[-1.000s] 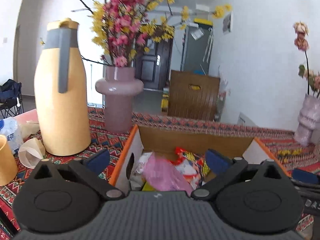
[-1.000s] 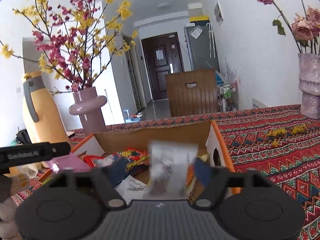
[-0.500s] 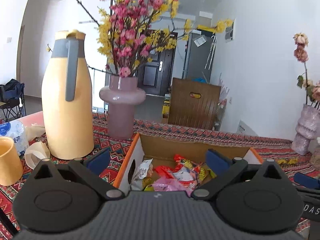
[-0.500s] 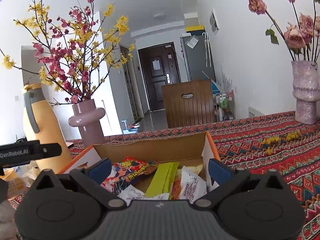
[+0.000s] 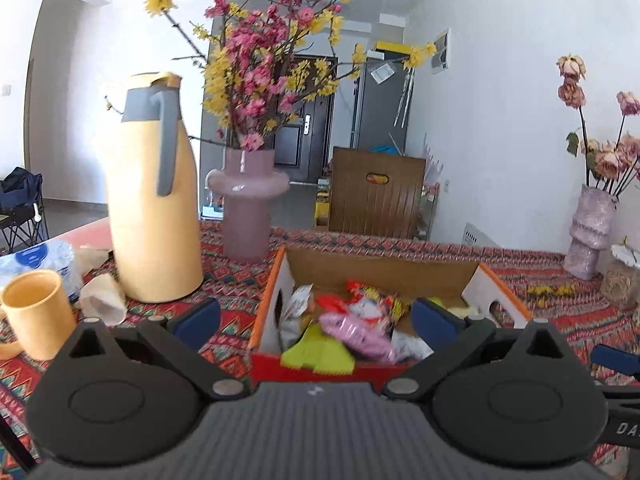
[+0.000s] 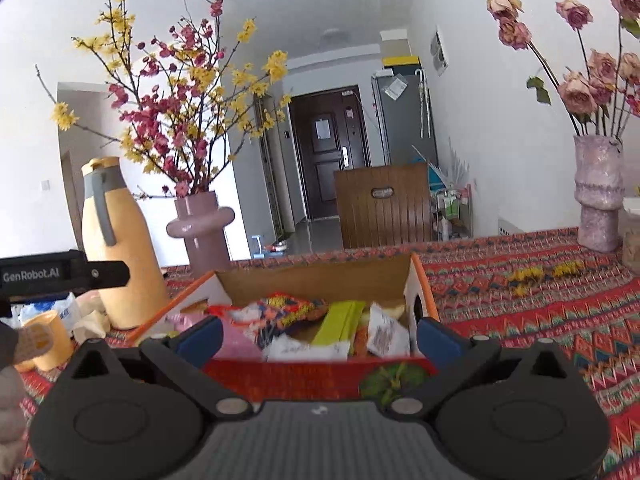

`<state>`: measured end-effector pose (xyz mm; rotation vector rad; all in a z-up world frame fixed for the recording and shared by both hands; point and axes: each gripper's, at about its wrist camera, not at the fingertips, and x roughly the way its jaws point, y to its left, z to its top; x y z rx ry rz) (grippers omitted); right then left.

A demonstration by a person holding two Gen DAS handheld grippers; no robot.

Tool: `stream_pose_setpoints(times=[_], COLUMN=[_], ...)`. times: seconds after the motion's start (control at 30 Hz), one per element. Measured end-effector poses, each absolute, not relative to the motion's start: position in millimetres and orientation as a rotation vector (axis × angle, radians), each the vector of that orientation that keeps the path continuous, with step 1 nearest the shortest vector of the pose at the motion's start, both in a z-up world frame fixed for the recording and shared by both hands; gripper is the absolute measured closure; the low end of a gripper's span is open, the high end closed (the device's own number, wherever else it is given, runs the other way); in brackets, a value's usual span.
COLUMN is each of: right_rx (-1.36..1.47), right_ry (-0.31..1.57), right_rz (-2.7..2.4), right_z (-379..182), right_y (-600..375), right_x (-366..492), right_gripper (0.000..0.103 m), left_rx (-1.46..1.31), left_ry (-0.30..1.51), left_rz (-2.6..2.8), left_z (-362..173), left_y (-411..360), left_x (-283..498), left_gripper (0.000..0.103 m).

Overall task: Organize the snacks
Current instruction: 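Withdraw both grippers from the box toward the snacks on the cloth, then grasp a white cracker packet with the left gripper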

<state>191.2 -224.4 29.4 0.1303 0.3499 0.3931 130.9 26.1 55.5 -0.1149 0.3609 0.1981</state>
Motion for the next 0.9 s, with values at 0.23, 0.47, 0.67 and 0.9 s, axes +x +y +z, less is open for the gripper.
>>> stream_pose_setpoints(times=[0.23,0.47,0.67,0.9], right_rx=[0.12,0.115,0.145,0.146], right_ry=[0.416,0.479,0.524,0.527], right_rz=[0.38,0.312,0.278,0.276], right_z=[7,-19,-38,-40], right_y=[-238,-268,-284,-284], right_x=[160,136,135,136], right_gripper=[0.0,0.0,0.0,0.0], left_rx=[-0.092,-0.049,-0.039,-0.037], left_ry=[0.429,0.524,0.592,0.625], left_rz=[0.219,0.265,0.273,0.261], left_z=[33,2,-18,-24], left_y=[44,71,79,79], left_x=[100,70,64,71], left_gripper=[0.0,0.0,0.0,0.0])
